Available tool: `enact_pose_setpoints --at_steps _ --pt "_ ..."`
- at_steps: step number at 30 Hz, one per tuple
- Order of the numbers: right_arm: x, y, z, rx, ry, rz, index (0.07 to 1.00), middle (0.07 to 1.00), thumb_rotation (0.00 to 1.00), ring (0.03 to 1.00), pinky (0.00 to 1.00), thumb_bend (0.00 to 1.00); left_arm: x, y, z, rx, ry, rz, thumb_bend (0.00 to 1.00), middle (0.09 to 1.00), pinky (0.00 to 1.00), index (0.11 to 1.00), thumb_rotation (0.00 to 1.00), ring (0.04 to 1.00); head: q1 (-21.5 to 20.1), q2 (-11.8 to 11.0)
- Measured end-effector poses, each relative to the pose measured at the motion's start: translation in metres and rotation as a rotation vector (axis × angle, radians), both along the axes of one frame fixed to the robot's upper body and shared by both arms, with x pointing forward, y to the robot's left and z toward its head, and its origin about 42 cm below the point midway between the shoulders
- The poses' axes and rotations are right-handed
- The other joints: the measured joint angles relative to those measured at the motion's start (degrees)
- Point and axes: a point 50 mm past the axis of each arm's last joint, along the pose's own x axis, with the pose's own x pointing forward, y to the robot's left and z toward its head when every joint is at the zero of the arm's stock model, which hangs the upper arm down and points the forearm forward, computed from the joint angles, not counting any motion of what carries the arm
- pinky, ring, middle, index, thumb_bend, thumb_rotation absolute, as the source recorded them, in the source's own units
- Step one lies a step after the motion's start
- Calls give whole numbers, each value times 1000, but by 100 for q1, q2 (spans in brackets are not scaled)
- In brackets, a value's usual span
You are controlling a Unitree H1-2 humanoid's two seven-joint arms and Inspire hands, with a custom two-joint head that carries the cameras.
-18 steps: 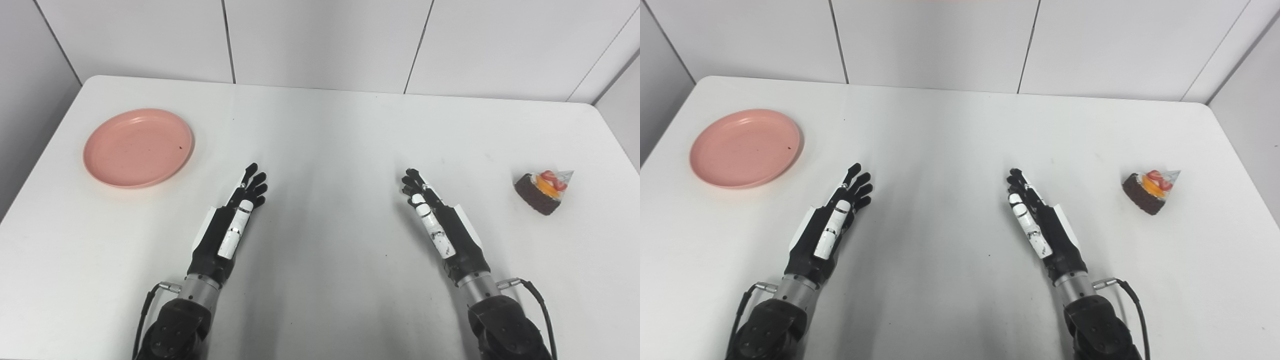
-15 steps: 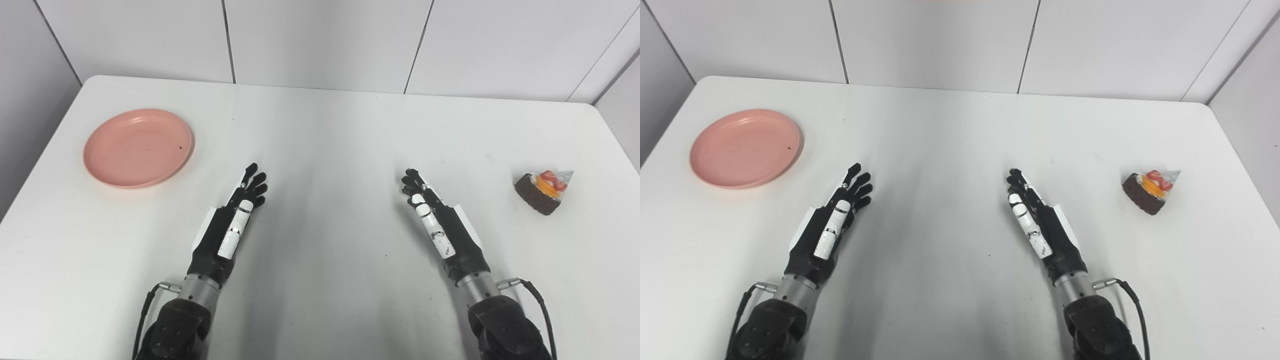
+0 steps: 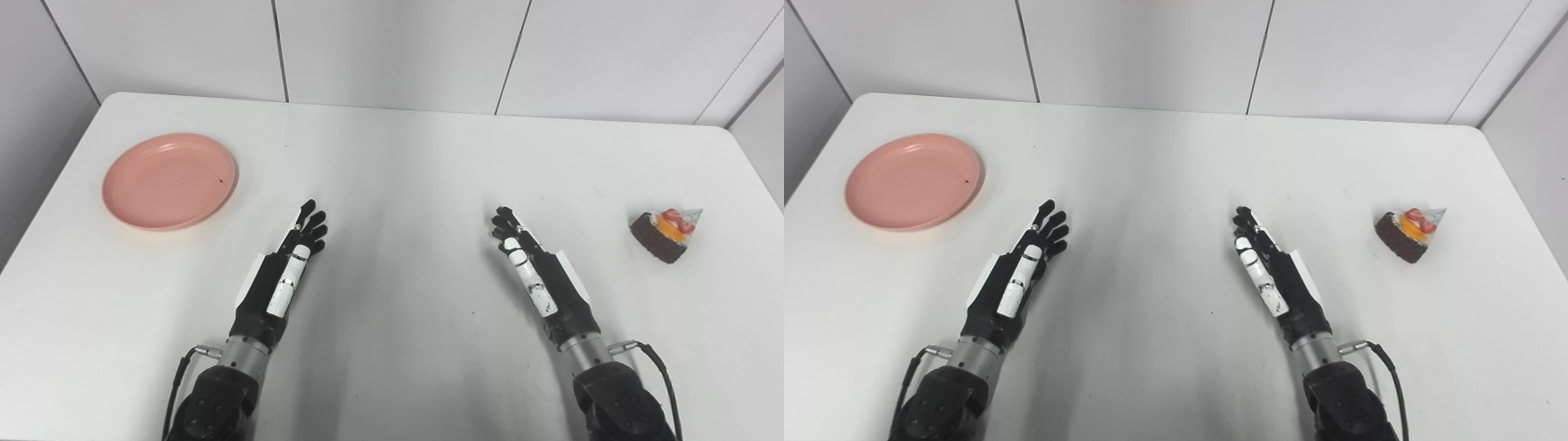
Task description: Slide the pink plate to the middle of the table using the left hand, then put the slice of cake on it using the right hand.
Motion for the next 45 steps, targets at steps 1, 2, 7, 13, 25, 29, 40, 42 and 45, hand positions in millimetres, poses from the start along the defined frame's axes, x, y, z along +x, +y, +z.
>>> enact_pose_setpoints --at_steps 1,2,7,13,25,29,40,42,45 --pt "0 0 0 0 0 0 941 931 1000 918 915 353 0 0 0 0 0 0 416 965 941 969 1000 949 0 0" --pt "0 0 0 0 0 0 942 933 1000 920 917 354 0 0 0 0 0 0 417 962 940 967 1000 948 0 0" --pt "0 0 0 0 0 1 941 931 1000 919 917 364 0 0 0 0 0 0 410 960 940 967 1000 946 9 -9" --pt "0 0 0 0 0 1 940 930 1000 919 918 361 0 0 0 0 0 0 408 961 934 967 1000 947 9 -18" --pt "4 -10 -14 25 -8 17 947 938 1000 922 930 391 3 -8 -6 12 -5 5 379 968 927 960 996 958 1107 -791" --pt "8 -20 -21 35 -21 42 960 950 1000 934 944 342 7 -19 -10 25 -22 36 427 979 916 960 997 964 1615 -1246" --pt "15 -26 -24 47 -36 46 972 960 1000 949 973 230 18 -34 -11 23 -29 48 456 979 929 964 973 968 1960 -1556" --pt "15 -26 -23 48 -36 46 970 959 1000 946 969 219 19 -35 -12 23 -29 47 456 981 932 966 981 970 1960 -1556" --pt "15 -26 -24 48 -35 46 968 958 1000 945 970 228 19 -36 -12 24 -28 45 469 982 934 969 993 972 1916 -1565"
